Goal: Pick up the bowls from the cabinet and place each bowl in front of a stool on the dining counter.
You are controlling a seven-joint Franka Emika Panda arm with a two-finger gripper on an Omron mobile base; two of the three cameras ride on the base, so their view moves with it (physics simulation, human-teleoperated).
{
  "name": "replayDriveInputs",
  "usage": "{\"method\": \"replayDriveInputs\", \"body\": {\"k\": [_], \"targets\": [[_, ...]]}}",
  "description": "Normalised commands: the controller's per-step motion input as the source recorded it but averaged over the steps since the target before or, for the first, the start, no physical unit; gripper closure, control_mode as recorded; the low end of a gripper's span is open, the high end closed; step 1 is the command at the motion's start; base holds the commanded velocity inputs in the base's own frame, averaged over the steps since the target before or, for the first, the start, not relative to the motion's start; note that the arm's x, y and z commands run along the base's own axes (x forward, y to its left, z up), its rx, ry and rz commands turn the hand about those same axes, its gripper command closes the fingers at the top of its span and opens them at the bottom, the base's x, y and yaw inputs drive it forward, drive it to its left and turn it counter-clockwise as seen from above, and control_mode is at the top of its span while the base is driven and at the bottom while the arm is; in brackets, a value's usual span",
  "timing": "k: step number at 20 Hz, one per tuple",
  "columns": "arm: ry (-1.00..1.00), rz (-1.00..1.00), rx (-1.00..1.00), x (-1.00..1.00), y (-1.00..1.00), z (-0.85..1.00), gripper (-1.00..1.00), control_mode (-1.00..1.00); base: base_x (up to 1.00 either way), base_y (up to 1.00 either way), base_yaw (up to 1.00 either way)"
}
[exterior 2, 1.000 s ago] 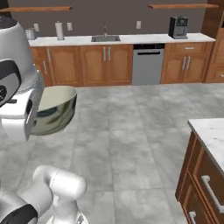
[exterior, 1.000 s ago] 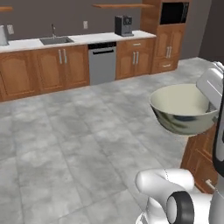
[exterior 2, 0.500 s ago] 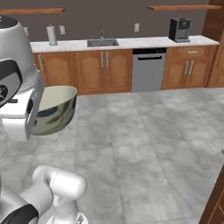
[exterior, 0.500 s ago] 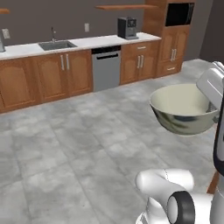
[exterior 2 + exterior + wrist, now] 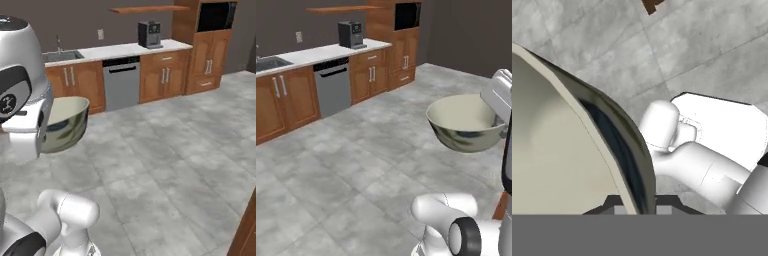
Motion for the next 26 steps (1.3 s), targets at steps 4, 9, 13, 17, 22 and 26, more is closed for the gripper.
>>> {"method": "replayDriveInputs", "body": {"k": [4, 9, 13, 17, 22, 26], "targets": [[0.0, 0.0, 0.0, 0.0, 0.0, 0.0, 1.0, 1.0, 0.45, 0.44, -0.84], [0.0, 0.0, 0.0, 0.0, 0.0, 0.0, 1.0, 1.0, 0.6, 0.56, -0.79], [0.0, 0.0, 0.0, 0.0, 0.0, 0.0, 1.0, 1.0, 0.84, 0.82, -0.68], [0.0, 0.0, 0.0, 0.0, 0.0, 0.0, 1.0, 1.0, 0.98, 1.0, -0.55], [0.0, 0.0, 0.0, 0.0, 0.0, 0.0, 1.0, 1.0, 0.98, 1.0, -0.49], [0.0, 0.0, 0.0, 0.0, 0.0, 0.0, 1.0, 1.0, 1.0, 1.0, -0.47]]}}
